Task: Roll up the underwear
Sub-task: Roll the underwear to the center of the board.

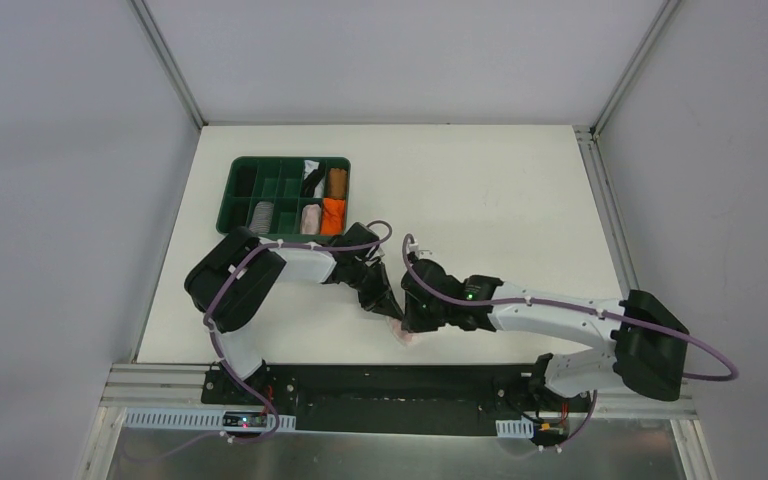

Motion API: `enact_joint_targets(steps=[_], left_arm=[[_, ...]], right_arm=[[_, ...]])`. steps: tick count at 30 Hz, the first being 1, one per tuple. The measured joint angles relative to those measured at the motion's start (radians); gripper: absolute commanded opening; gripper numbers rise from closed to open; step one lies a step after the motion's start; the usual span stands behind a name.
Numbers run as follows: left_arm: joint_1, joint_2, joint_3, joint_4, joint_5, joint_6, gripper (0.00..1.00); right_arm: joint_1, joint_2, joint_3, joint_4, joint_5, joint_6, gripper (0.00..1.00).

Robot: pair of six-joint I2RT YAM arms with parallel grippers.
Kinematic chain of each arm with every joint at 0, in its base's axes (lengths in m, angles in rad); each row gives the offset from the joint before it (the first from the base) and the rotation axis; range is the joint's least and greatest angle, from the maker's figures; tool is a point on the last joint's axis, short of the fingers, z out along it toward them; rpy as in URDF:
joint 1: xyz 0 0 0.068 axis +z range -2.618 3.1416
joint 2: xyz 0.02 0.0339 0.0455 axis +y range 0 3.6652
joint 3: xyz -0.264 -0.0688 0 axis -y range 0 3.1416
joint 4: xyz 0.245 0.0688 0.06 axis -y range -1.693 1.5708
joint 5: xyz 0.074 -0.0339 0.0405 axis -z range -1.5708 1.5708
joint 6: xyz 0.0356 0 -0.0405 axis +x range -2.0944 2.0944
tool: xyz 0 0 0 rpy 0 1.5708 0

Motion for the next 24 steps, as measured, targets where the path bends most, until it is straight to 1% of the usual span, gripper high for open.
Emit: enact_joint_targets(steps=[6,12,14,17,22,24], left_arm=[[0.000,0.000,0.000,-0.003,0.000,0.000,0.00],[0.000,-0.020,0.000,-0.031,-0.005,0.005,0.00],[0.000,-0.032,0.000,-0.051,-0.016,0.011,0.04],[0.000,-0.064,0.000,-0.092,-0.034,0.024,0.16],[0.004,-0.159,0.030,-0.192,-0.067,0.051,0.32],[0.015,-0.209,0.031,-0.214,-0.084,0.053,0.34]], right_arm=[[0.003,0.101,0.000,0.008,0.060,0.000,0.05],[0.002,0.182,-0.029,0.049,0.087,0.014,0.02],[0.003,0.183,-0.033,0.068,0.089,0.019,0.02],[0.003,0.190,-0.036,0.096,0.088,0.029,0.01],[0.003,0.200,-0.038,0.132,0.088,0.034,0.01],[0.003,0.203,-0.038,0.142,0.088,0.034,0.01]])
